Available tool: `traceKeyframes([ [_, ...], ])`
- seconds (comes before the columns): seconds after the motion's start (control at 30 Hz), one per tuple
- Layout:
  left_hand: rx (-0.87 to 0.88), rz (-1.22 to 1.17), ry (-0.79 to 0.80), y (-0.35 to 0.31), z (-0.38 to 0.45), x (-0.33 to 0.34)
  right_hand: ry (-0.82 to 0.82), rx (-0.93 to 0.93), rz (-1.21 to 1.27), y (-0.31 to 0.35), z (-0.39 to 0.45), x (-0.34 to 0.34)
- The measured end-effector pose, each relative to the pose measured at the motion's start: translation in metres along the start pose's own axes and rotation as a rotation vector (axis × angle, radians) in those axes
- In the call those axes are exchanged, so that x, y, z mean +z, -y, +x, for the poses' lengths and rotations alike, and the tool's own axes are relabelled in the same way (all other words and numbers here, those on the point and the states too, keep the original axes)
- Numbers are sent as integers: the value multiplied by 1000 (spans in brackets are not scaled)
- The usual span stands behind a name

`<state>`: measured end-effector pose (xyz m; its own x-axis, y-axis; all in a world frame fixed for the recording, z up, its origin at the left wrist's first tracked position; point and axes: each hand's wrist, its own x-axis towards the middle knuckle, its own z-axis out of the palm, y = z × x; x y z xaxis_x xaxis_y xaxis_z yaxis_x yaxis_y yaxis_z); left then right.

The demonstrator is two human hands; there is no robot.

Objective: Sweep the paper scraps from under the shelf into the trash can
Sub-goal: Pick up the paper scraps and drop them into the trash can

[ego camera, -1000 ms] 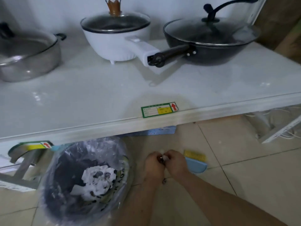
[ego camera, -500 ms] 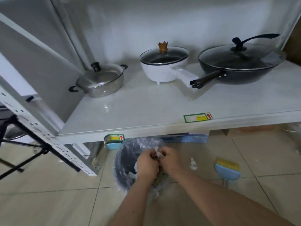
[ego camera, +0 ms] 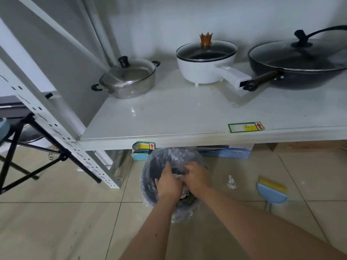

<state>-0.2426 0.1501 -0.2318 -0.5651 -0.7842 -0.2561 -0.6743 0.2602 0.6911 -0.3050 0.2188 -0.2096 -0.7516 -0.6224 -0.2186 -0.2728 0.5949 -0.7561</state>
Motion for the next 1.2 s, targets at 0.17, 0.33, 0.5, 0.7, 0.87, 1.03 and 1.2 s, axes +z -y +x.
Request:
traceKeyframes([
  [0.17, 179, 148, -7, -31, -8, 22, -80, 8, 85, -21, -3, -22],
  [0.33, 290, -64, 8, -53, -14, 72, -189, 38, 119, -65, 4, -50],
  [0.5, 407, -69, 86, -69, -24, 128, -229, 164, 93, -131, 18, -69],
  [0.7, 343, -15, 357, -59, -1, 189, -139, 296, 118, -222, 51, -48],
  [0.87, 222, 47, 451, -29, 35, 235, -1, 343, -4, -261, 73, -34],
  [1.03, 239, 183, 495, -9, 70, 264, 158, 300, -123, -279, 105, -21],
  [1.2, 310, 264, 505, 6, 94, 286, 214, 177, -295, -288, 137, -8],
])
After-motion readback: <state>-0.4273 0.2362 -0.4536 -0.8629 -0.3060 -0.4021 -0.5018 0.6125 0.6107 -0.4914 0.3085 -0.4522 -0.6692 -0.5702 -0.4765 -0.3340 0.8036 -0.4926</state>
